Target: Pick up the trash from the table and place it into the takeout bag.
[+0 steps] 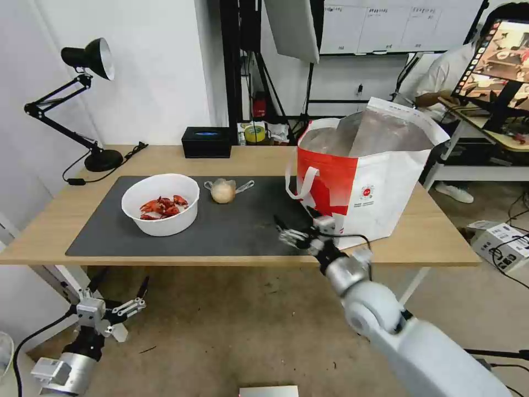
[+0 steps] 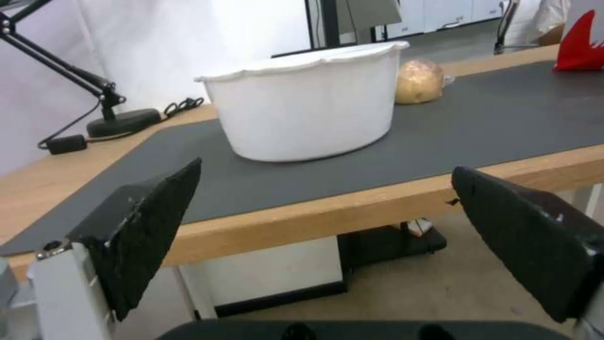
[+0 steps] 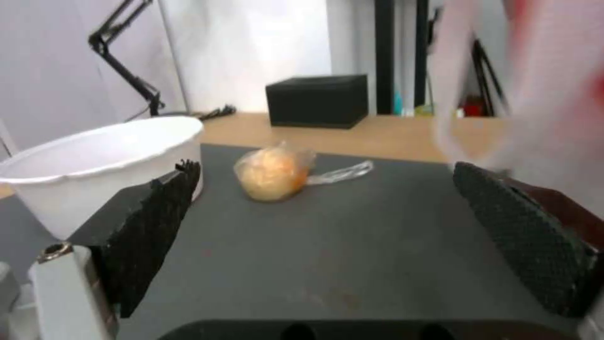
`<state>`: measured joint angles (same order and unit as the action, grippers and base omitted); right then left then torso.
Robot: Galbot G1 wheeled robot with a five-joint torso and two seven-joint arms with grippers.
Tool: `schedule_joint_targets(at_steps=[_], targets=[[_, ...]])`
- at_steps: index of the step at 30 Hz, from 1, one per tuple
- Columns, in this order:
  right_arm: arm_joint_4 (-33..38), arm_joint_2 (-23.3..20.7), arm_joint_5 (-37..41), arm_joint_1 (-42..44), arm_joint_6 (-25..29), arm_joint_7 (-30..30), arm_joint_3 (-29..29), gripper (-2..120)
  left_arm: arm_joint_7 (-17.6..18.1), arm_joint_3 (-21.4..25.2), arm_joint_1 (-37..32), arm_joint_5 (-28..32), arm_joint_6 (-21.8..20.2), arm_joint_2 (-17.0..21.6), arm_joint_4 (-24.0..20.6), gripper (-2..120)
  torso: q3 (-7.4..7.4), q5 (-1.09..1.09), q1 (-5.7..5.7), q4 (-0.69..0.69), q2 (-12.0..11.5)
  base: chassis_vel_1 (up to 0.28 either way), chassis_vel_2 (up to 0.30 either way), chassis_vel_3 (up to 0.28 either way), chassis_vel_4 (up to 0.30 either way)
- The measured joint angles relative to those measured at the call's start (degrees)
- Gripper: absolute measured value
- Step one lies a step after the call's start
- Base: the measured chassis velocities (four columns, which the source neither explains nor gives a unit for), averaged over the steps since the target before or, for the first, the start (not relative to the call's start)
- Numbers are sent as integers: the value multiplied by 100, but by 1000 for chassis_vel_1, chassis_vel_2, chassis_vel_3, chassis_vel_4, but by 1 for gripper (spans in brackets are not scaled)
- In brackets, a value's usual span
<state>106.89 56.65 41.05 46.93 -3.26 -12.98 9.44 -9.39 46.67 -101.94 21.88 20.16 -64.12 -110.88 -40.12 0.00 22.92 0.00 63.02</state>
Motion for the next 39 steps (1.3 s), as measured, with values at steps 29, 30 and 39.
schedule_joint_targets(at_steps=[29, 30, 39], targets=[[-4570, 2655, 115, -3150, -543, 62, 1342, 100, -64, 56, -33, 30, 11, 33, 65, 100, 1, 0, 0, 0, 0, 0, 0, 0, 0], [-4570, 2655, 115, -3150, -543, 62, 1342, 100, -64, 56, -33, 30, 11, 33, 65, 100, 1, 0, 0, 0, 0, 0, 0, 0, 0], [-5332, 3057, 86, -3657, -708, 448, 1458, 100, -74, 54, -59, -4, 67, -64, 80, 100, 1, -1, 0, 0, 1, 0, 0, 0, 0]])
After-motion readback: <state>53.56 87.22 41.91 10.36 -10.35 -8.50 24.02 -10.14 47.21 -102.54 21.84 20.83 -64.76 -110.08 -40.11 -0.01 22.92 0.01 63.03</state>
